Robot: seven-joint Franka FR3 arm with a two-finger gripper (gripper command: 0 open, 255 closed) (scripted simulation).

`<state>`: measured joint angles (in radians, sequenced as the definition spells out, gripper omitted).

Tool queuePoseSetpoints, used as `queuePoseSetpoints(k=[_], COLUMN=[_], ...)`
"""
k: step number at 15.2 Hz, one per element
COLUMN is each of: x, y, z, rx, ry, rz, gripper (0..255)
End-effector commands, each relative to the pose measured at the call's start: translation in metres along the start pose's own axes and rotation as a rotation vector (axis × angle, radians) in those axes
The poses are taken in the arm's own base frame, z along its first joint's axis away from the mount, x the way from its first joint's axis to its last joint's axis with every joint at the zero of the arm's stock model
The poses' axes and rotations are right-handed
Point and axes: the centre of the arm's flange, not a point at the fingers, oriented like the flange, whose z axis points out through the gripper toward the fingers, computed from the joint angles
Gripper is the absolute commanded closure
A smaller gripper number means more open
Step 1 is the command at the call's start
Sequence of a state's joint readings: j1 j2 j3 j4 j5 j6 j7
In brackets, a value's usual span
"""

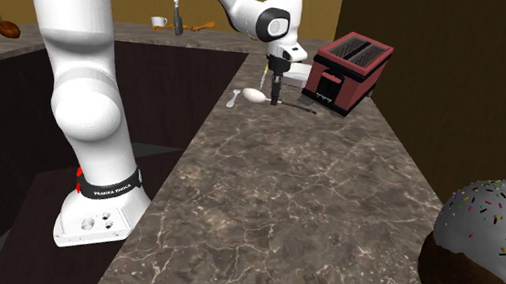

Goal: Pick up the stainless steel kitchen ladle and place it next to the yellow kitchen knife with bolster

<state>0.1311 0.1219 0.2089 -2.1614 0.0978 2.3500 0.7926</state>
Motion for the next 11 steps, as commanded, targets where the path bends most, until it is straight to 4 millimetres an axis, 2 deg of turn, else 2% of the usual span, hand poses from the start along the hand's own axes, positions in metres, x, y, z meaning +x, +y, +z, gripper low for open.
queuePoseSetpoints(k=[1,3,7,11], x=[0.000,-0.001,0.000,0.000], y=[0.000,0.000,0.000,0.000], z=[0.001,-0.001,-0.051,-0.051], rx=[-0.001,-0.001,-0.001,-0.001], ry=[-0.001,-0.001,-0.001,-0.001], rz=[0.000,0.000,0.000,0.000], gripper=[0,0,0,0])
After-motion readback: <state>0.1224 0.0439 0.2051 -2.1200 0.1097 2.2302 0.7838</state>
